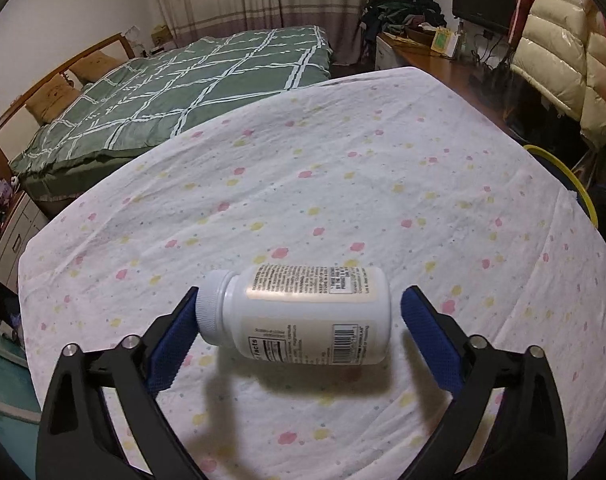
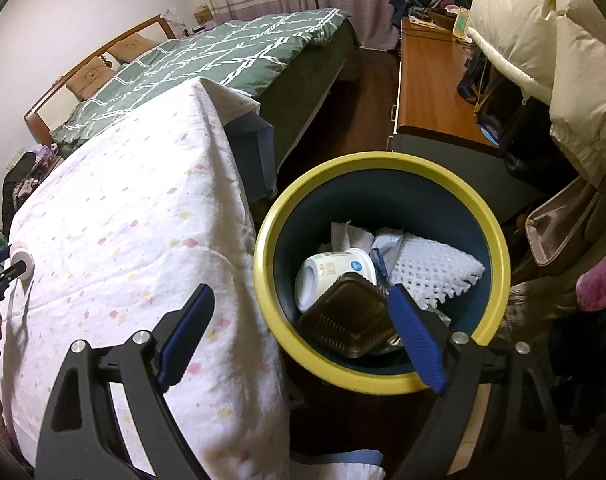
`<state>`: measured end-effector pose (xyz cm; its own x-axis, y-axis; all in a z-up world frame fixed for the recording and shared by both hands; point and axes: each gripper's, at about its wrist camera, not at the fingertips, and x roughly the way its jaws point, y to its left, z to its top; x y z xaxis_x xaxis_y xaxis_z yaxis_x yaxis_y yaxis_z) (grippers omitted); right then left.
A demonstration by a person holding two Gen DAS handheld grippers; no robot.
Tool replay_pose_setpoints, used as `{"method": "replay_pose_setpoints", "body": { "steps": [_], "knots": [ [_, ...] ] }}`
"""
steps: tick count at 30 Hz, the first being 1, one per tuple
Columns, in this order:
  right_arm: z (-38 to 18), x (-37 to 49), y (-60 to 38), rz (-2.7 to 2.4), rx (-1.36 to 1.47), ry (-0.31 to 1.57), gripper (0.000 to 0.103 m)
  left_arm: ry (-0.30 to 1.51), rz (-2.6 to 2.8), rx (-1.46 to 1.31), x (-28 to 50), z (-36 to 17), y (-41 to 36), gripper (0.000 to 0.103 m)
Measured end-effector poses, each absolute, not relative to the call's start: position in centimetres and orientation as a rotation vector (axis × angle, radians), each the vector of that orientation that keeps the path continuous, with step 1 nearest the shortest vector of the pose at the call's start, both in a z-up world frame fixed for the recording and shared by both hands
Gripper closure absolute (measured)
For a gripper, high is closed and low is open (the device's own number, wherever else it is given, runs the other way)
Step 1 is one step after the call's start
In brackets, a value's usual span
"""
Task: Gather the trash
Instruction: 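Grasp the white plastic bottle lying on the sheet with the left gripper, then carry the white bottle over the yellow bin and open the left gripper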
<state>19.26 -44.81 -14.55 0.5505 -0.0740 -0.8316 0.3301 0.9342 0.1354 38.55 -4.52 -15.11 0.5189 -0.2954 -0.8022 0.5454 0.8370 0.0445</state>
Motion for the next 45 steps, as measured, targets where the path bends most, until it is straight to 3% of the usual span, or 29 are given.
{"method": "replay_pose_setpoints", "body": {
  "steps": [2, 15, 27, 37, 45],
  "knots": [
    [-14.6, 18.9, -44.8, -0.243, 0.294, 0.96, 0.019, 0.896, -0.512, 0.288, 38.6, -15.1, -4.3, 0.018],
    [-12.6, 14.3, -43.9, -0.276, 0.267, 0.88, 0.019, 0.826, -0.629, 0.295, 34.3, -11.5, -10.4, 0.018],
    [-10.2, 5.1, -45.2, -0.333, 0.27, 0.803, 0.019, 0.774, -0.955, 0.421, 28.7, -7.8, -30.2, 0.018],
    [-10.3, 1.2, -47.9, -0.384, 0.297, 0.784, 0.018, 0.83, -1.089, 0.492, 27.7, -10.6, -46.3, 0.018],
    [-11.6, -0.3, -49.6, -0.403, 0.338, 0.795, 0.018, 0.879, -1.06, 0.518, 29.3, -13.3, -52.5, 0.018]
  ]
}}
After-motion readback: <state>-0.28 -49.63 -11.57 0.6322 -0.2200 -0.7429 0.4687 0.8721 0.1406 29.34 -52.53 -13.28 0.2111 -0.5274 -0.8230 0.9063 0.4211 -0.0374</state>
